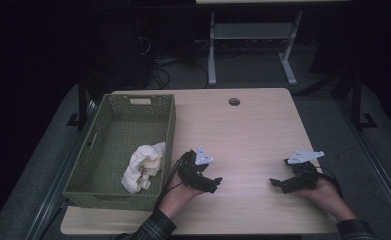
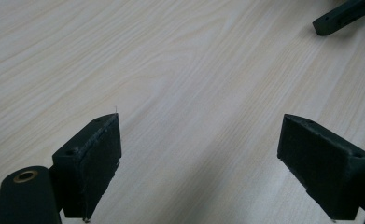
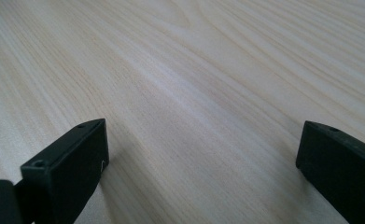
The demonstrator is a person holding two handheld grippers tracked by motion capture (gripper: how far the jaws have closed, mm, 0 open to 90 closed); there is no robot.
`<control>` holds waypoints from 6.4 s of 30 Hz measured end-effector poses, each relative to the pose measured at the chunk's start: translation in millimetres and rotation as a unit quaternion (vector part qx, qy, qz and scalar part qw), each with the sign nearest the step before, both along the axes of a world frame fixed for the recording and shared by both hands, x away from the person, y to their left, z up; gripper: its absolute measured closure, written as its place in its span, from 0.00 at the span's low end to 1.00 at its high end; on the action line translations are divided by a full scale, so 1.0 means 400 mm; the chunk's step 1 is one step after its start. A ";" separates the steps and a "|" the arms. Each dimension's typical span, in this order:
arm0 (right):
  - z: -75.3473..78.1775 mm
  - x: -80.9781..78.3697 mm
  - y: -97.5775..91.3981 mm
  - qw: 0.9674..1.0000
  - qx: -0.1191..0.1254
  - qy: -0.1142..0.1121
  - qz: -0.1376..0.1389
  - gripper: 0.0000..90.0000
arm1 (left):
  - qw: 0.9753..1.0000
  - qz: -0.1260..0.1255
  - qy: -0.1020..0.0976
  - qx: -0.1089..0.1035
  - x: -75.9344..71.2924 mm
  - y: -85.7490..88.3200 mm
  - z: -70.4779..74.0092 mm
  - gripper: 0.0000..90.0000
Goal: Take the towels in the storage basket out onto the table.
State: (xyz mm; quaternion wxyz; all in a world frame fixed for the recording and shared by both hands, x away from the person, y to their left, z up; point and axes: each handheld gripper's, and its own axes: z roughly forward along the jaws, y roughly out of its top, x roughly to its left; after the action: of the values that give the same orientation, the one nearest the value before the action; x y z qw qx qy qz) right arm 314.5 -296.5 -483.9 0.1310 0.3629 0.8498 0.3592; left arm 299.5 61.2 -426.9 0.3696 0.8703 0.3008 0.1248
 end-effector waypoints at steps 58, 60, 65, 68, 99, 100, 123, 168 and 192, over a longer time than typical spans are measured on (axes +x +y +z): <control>0.000 0.000 0.000 1.000 0.000 -0.001 0.000 0.02 | 0.999 -0.045 0.003 -0.030 0.070 0.013 0.124 0.15; 0.000 0.000 0.000 1.000 0.000 -0.001 0.000 0.02 | 0.999 -0.041 0.002 -0.034 0.074 0.020 0.134 0.15; 0.000 0.000 0.000 1.000 0.000 -0.001 0.000 0.02 | 0.999 -0.041 -0.001 -0.032 0.082 0.037 0.151 0.15; 0.000 0.000 0.000 1.000 0.001 -0.001 0.000 0.02 | 0.999 -0.040 0.000 -0.035 0.085 0.051 0.158 0.15; 0.000 0.000 0.000 1.000 -0.001 0.000 0.001 0.02 | 0.999 -0.006 -0.001 -0.042 0.104 0.212 0.208 0.15; 0.000 0.000 0.000 1.000 -0.001 0.000 0.001 0.02 | 0.999 -0.005 -0.001 -0.043 0.104 0.217 0.209 0.15; 0.000 0.000 -0.001 1.000 -0.001 0.000 0.001 0.02 | 0.999 0.036 -0.005 -0.035 0.097 0.353 0.224 0.15; 0.000 0.000 -0.001 1.000 -0.001 0.000 0.001 0.02 | 0.986 0.103 0.097 0.090 0.146 0.460 0.039 0.15; 0.000 0.000 -0.001 1.000 -0.002 0.000 0.001 0.02 | 0.969 0.108 0.164 0.152 0.160 0.438 -0.025 0.17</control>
State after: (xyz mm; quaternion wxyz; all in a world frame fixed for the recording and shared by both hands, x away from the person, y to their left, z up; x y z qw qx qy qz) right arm 314.3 -296.7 -483.8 0.1316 0.3616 0.8507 0.3582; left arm 363.5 236.5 -437.0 0.1634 0.8871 0.4269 0.0637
